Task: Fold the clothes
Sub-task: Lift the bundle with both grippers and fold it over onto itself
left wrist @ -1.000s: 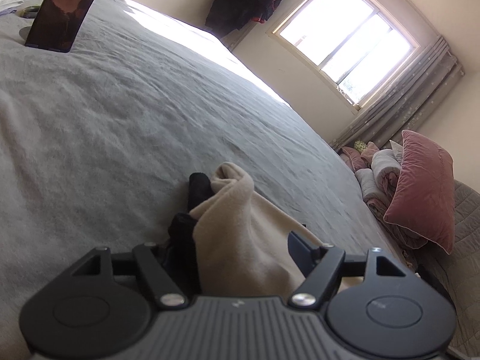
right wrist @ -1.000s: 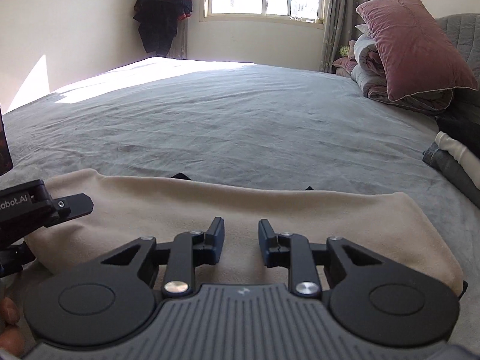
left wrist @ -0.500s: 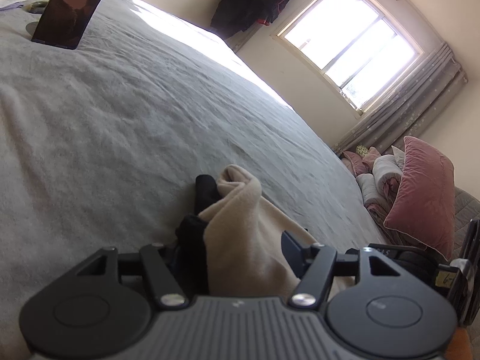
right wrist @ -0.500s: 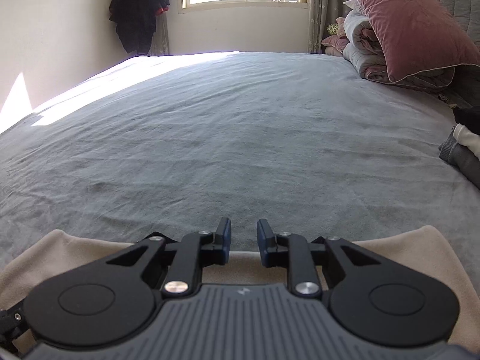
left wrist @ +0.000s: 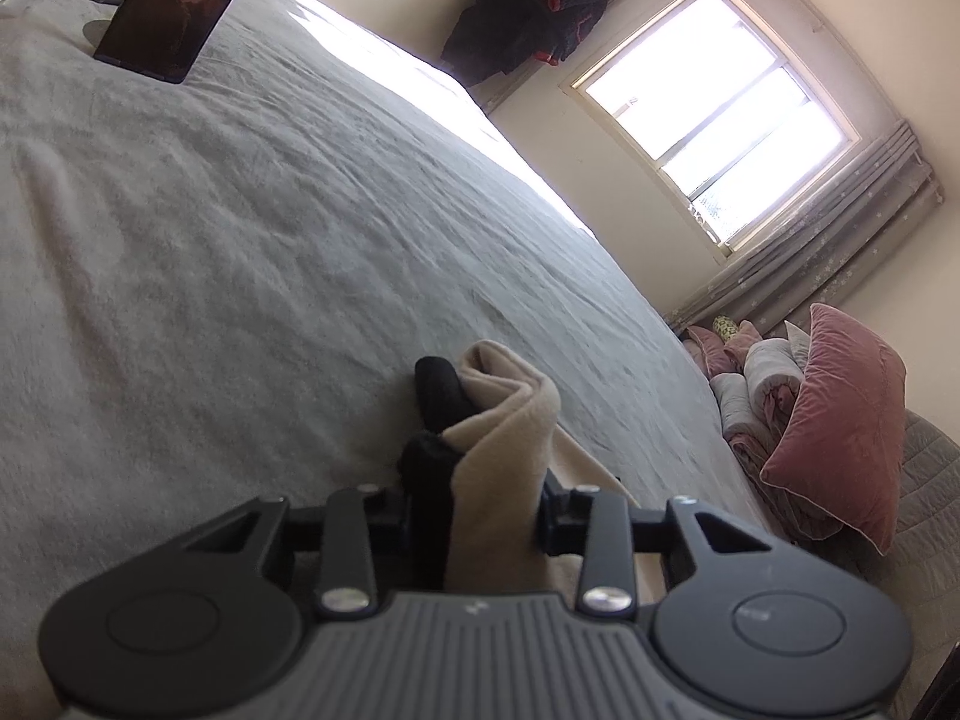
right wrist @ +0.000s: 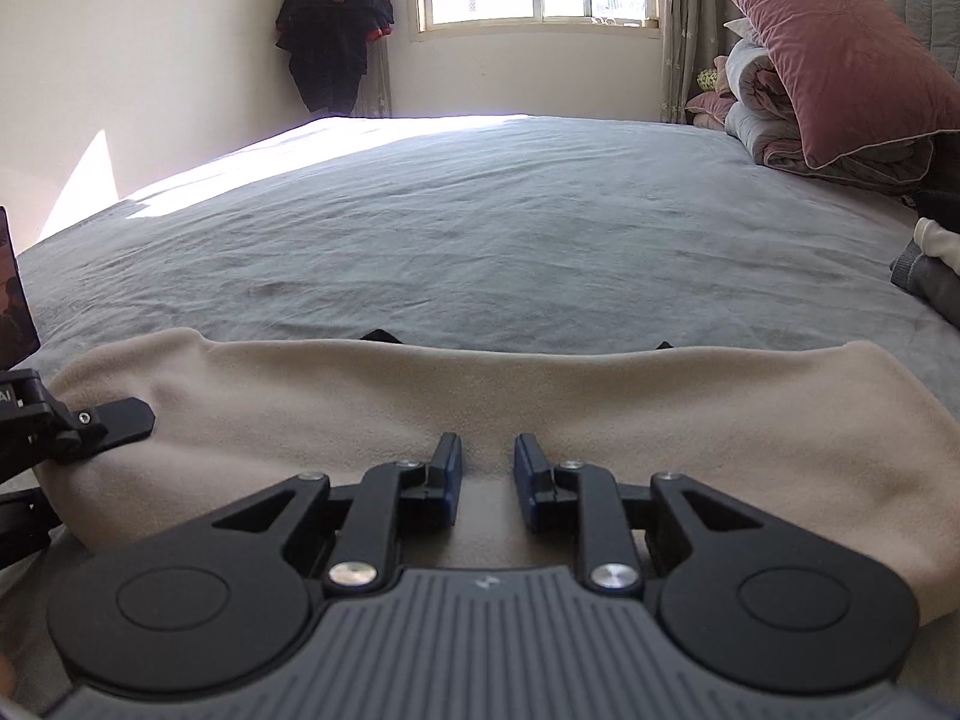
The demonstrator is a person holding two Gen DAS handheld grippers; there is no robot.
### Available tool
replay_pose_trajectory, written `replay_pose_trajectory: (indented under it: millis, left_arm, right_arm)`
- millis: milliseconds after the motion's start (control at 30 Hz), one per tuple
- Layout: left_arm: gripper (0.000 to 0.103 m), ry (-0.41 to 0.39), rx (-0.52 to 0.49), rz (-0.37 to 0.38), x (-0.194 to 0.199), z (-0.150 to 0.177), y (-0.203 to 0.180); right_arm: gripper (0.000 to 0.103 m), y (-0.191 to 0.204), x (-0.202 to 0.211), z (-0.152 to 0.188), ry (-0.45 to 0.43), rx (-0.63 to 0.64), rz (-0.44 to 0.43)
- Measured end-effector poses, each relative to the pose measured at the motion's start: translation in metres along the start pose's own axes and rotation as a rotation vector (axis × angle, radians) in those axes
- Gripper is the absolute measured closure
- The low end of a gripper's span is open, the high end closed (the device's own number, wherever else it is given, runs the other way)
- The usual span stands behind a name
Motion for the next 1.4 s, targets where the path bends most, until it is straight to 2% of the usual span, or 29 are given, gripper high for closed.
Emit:
replay_pose_trajectory:
  millis: [133,233,300,400,467,633,833,1067,1267,1400]
  left_arm:
    - [0.074,0.026,0.071,0.013,0.002,-0.005,-0.003]
    - [0.074,0.01,0.045,0.034,0.011,-0.008,-0.018]
    - [0.075,-0.012,0.003,0.052,0.018,-0.009,-0.034]
    - [0.075,-0.036,-0.078,0.054,0.025,-0.007,-0.06]
    - [0.075,-0.059,-0.136,0.053,0.033,-0.007,-0.077]
    - [0.076,-0.097,-0.276,0.066,0.053,-0.004,-0.116]
    - [0.076,-0.114,-0.416,0.086,0.059,0.013,-0.162]
    - [0.075,-0.077,-0.511,0.125,0.046,0.047,-0.208]
    - [0.075,-0.02,-0.565,0.147,0.029,0.082,-0.229]
    - [0.075,0.04,-0.594,0.162,0.019,0.106,-0.233]
  right_arm:
    - [0.079,-0.006,0.009,-0.004,-0.005,-0.052,-0.011]
    - [0.078,-0.013,0.025,-0.007,-0.035,-0.106,-0.026]
    - [0.078,-0.016,0.023,0.005,0.011,-0.112,-0.035]
    - [0.078,-0.008,0.023,0.011,-0.002,-0.017,-0.047]
    - [0.077,-0.009,0.029,0.007,-0.002,-0.02,-0.057]
    - [0.06,-0.034,0.039,0.001,0.004,-0.172,-0.134]
    - [0.054,-0.075,0.046,-0.012,0.026,-0.43,-0.233]
    - [0.051,-0.12,0.058,-0.015,0.032,-0.705,-0.35]
    - [0.051,-0.156,0.067,-0.003,0.026,-0.861,-0.331]
    - [0.051,-0.177,0.074,0.007,-0.002,-1.018,-0.352]
Point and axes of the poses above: each gripper's, at about its wrist camera, not at the fingertips, and x roughly against the way its jaws point, y to its left, z to its underside, the point moved 6 cm from there along -x, roughly the way its jaws point, and after that the axes turned 8 degrees about -y, right-handed, at the moved point
